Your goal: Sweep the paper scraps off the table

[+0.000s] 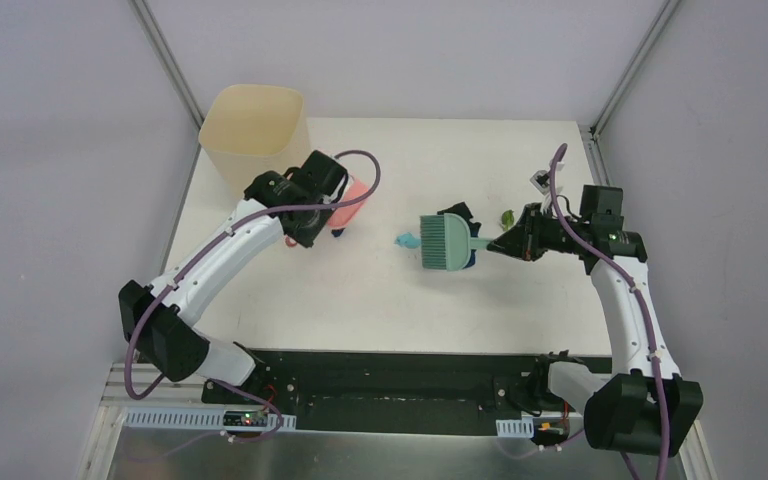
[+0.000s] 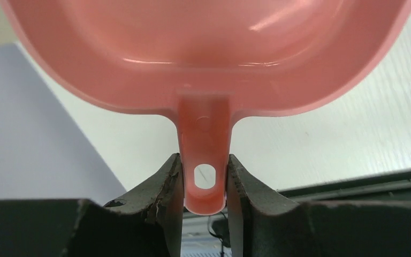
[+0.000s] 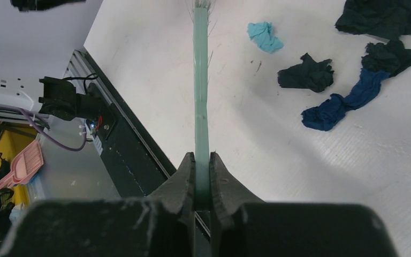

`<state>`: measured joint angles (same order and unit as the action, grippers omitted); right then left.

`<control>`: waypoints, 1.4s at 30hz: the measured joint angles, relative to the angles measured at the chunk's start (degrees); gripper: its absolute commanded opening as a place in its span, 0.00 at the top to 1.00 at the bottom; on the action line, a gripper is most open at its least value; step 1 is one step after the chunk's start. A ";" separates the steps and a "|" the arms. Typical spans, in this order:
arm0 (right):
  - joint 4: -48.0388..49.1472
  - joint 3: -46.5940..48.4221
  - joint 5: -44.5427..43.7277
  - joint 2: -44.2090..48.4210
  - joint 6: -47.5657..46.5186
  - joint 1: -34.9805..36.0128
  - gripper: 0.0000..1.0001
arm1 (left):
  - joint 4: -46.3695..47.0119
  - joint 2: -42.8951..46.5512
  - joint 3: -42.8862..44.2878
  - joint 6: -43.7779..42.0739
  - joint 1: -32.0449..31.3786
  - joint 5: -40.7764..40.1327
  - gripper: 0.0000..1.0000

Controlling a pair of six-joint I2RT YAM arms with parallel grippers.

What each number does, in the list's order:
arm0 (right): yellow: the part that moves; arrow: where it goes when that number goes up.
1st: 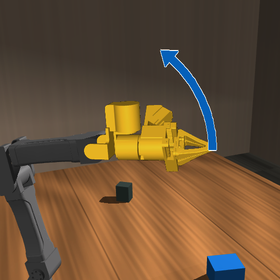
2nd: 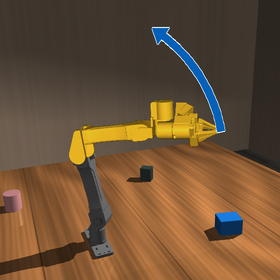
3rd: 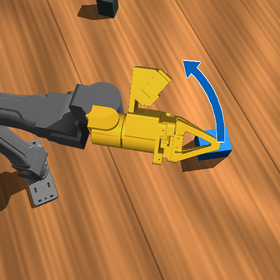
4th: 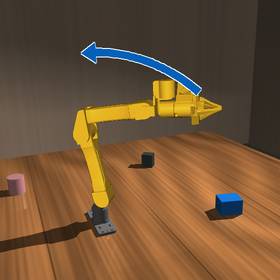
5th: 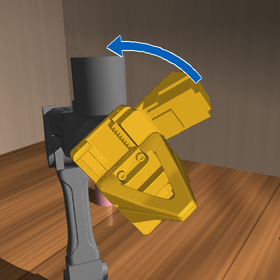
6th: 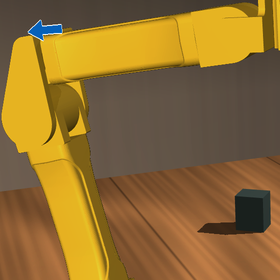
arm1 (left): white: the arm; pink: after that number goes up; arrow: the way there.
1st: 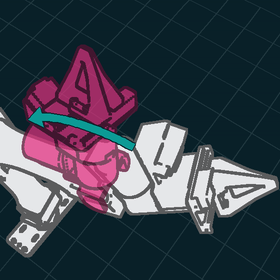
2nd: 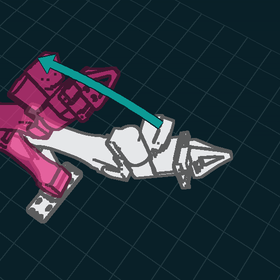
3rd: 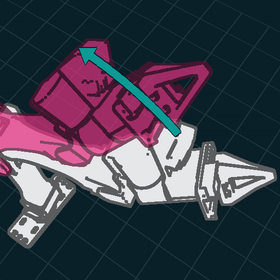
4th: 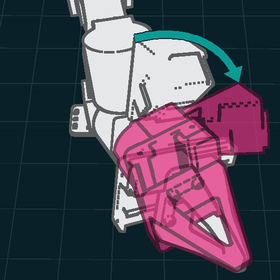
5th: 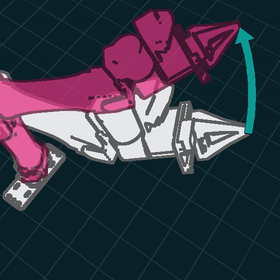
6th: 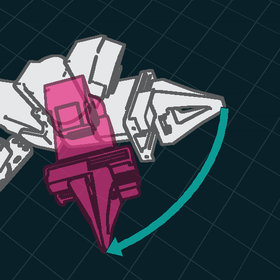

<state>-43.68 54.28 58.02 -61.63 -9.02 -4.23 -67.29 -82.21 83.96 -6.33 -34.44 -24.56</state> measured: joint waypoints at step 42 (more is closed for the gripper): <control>25.55 54.53 -0.66 -70.62 48.04 29.59 1.00 | 21.97 20.11 -33.03 15.80 10.91 8.52 1.00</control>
<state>-18.13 108.81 57.36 -132.25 39.03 25.36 -45.32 -62.11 50.94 9.47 -23.53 -16.03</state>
